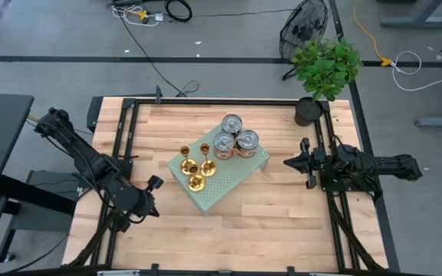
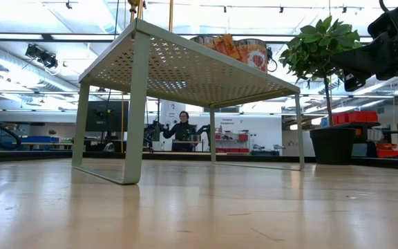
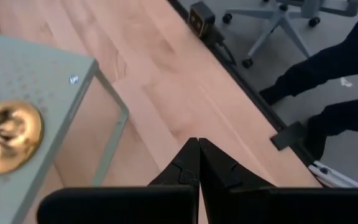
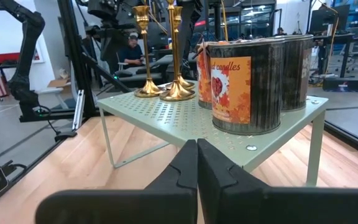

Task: Pick & Place candle stick holders
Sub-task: Return to Home Position

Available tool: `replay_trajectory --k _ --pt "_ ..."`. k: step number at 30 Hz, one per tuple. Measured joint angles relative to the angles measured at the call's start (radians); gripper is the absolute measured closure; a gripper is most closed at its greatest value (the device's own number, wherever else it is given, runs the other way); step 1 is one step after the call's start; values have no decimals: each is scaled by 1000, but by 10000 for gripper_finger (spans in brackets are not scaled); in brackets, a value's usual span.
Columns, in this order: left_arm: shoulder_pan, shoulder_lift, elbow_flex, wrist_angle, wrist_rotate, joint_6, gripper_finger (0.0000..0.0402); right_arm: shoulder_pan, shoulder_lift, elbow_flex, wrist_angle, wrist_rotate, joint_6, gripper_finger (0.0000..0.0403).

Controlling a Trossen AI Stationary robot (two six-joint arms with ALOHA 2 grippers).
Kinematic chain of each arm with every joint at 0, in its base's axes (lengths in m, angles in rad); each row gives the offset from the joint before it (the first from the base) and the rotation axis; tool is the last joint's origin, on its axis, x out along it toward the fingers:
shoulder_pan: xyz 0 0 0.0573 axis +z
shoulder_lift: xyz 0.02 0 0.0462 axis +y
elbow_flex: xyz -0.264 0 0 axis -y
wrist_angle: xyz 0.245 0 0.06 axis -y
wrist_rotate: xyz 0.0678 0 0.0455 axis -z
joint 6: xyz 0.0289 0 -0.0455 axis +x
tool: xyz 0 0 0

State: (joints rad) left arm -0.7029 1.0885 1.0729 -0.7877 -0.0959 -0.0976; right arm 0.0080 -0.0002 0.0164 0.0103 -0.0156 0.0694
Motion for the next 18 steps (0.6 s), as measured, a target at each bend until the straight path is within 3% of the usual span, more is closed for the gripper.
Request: replay_trajectory --k 6,18 --pt "32 -3 -13 66 5 61 399 0 0 0 0 0 0 400" --pt "217 -125 -289 363 4 78 400 0 0 0 0 0 0 400"
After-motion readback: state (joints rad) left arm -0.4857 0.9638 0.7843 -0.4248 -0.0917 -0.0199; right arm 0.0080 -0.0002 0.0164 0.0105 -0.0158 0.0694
